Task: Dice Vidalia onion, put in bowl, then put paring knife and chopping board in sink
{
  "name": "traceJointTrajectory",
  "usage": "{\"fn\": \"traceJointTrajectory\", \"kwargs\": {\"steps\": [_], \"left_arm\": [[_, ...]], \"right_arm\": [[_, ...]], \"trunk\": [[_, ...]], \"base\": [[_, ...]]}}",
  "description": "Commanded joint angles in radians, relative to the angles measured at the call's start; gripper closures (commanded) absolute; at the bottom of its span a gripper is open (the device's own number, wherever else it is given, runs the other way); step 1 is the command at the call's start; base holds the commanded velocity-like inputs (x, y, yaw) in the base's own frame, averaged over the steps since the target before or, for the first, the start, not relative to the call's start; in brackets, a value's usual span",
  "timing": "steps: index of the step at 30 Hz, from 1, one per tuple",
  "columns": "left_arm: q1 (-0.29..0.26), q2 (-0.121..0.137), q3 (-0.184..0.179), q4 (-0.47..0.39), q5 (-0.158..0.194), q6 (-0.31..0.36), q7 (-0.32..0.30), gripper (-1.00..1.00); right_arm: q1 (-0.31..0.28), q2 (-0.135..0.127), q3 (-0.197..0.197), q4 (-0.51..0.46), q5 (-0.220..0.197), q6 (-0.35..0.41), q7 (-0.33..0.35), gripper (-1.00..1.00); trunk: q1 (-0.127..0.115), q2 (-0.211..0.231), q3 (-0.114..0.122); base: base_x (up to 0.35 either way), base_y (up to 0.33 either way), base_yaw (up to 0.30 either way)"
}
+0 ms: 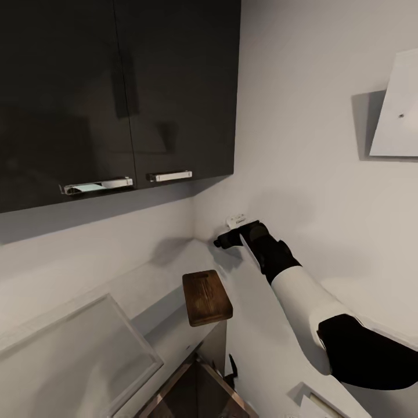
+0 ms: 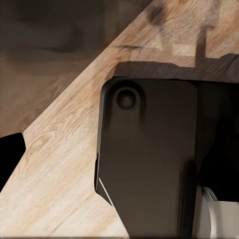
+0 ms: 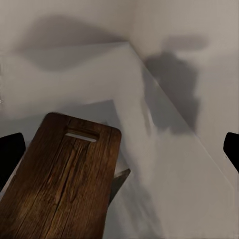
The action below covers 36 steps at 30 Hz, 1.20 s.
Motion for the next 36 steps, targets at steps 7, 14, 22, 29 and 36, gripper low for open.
{"fn": "traceJointTrajectory", "kwargs": {"steps": [7, 14, 22, 29, 36], "left_arm": [[0.001, 0.000, 0.001, 0.017, 0.006, -0.003, 0.000, -1.00], [0.001, 0.000, 0.001, 0.020, 0.006, -0.003, 0.000, -1.00], [0.001, 0.000, 0.001, 0.019, 0.006, -0.003, 0.000, -1.00], [0.001, 0.000, 0.001, 0.019, 0.006, -0.003, 0.000, -1.00], [0.001, 0.000, 0.001, 0.018, 0.004, -0.003, 0.000, -1.00]], "right_arm": [[0.000, 0.010, 0.001, 0.025, 0.009, -0.010, 0.008, -1.00], [0.000, 0.010, 0.000, 0.033, 0.009, -0.012, 0.009, -1.00], [0.000, 0.010, 0.000, 0.035, 0.009, -0.012, 0.009, -1.00], [0.000, 0.010, 0.000, 0.035, 0.009, -0.012, 0.009, -1.00], [0.000, 0.010, 0.000, 0.035, 0.009, -0.012, 0.009, -1.00]], "trunk": [[0.000, -0.001, -0.011], [0.000, -0.001, -0.023], [0.000, -0.001, -0.036], [0.000, -0.001, -0.047], [0.000, -0.001, -0.058]], "base": [[0.000, 0.000, 0.000], [0.000, 0.000, 0.000], [0.000, 0.000, 0.000], [0.000, 0.000, 0.000], [0.000, 0.000, 0.000]]}}
